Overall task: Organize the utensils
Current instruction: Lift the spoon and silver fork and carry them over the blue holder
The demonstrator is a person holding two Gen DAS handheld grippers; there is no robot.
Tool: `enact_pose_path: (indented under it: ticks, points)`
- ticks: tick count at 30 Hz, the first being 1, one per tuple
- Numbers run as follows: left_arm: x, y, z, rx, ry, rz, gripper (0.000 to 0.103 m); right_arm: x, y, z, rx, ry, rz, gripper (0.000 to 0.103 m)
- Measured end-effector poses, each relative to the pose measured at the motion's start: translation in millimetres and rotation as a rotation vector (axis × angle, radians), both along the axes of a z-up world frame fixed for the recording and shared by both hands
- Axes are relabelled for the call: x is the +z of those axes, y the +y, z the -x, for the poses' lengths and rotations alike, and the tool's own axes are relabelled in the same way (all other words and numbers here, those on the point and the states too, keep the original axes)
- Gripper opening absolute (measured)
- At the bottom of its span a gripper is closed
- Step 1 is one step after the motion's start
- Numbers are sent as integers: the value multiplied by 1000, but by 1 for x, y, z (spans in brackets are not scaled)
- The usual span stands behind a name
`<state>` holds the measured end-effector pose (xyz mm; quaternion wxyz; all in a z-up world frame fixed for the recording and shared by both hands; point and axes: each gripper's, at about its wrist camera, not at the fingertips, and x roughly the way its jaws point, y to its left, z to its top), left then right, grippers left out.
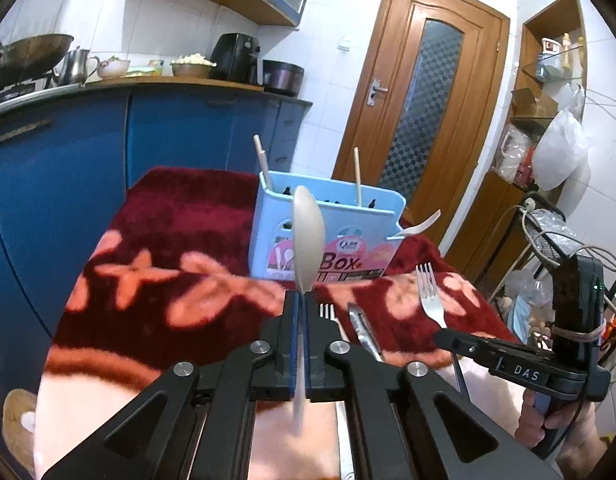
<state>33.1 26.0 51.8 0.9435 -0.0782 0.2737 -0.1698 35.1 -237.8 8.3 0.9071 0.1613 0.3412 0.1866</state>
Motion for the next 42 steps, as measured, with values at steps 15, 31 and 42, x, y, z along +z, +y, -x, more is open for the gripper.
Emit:
enact_pose_path:
  ticks: [15,31,42]
  points:
    - [-10,-20,-29,-40,137,-85,8,16,-10,3,-22,-109,-10,5]
    - [-53,-35,-93,-52,432,-209,13,7,-16,3,-21,-103,-28,5]
    - [-58,-31,-113,-40,496,-168,5,9,-17,4,-21,-133,-17,3]
